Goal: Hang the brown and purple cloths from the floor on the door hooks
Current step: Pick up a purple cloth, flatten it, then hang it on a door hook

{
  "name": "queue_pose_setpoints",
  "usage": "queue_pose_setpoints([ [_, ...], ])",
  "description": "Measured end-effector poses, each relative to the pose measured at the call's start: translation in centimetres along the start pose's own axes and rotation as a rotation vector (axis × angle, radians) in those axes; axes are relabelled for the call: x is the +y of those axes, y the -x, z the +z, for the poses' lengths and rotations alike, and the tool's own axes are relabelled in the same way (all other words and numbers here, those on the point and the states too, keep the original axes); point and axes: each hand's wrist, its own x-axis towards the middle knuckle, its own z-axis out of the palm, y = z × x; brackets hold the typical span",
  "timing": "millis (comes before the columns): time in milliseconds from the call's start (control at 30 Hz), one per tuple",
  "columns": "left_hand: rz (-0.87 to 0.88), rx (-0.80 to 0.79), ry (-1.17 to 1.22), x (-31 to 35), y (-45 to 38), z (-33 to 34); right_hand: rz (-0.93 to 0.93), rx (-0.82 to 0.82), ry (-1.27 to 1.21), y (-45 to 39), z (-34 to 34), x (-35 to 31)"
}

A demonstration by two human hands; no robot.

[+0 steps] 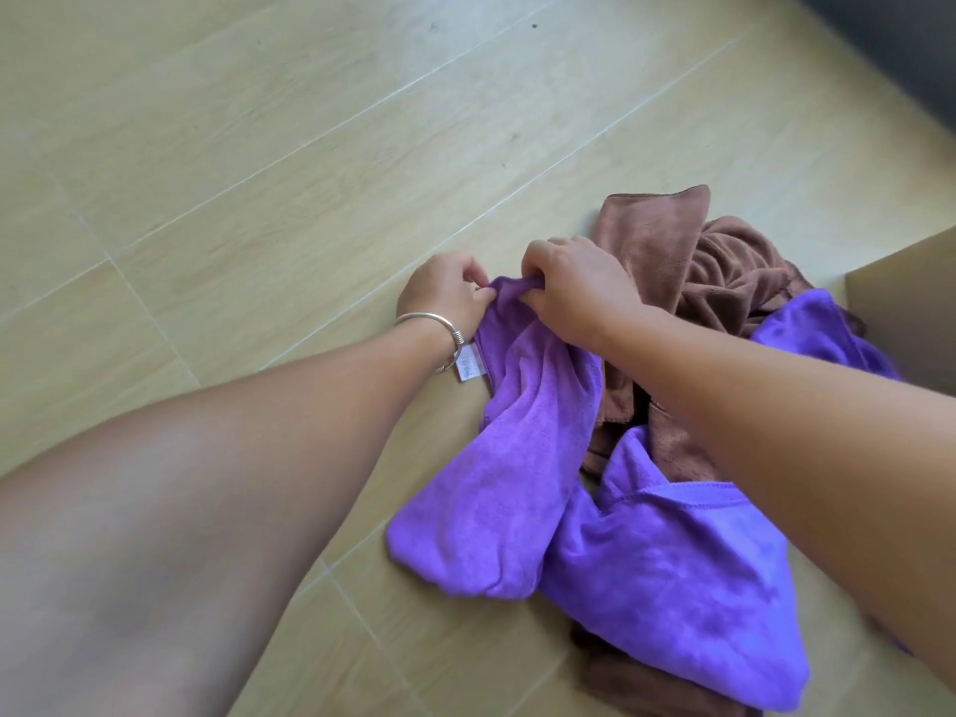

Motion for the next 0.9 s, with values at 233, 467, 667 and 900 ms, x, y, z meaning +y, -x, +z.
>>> queue_pose_setpoints([
  [233,0.177,0.154,0.233,3.3,0.3,-5.9,-0.022,0.051,-0.072,-0.3,-4.3,-0.5],
  [467,0.317,0.295,0.077,7.9,0.3,-15.0,-0.037,-0.153,-0.16,-1.7,-10.0,-2.3],
  [667,0.254,0.469,0.137,8.0,-0.1,-21.3,-0.042,-0.251,-0.191,-2.1,-12.7,-2.7],
  [900,0.113,0.638,0.211,5.5,0.2,-26.6,-0.041,-0.339,-0.01,-2.6,-14.2,-3.5],
])
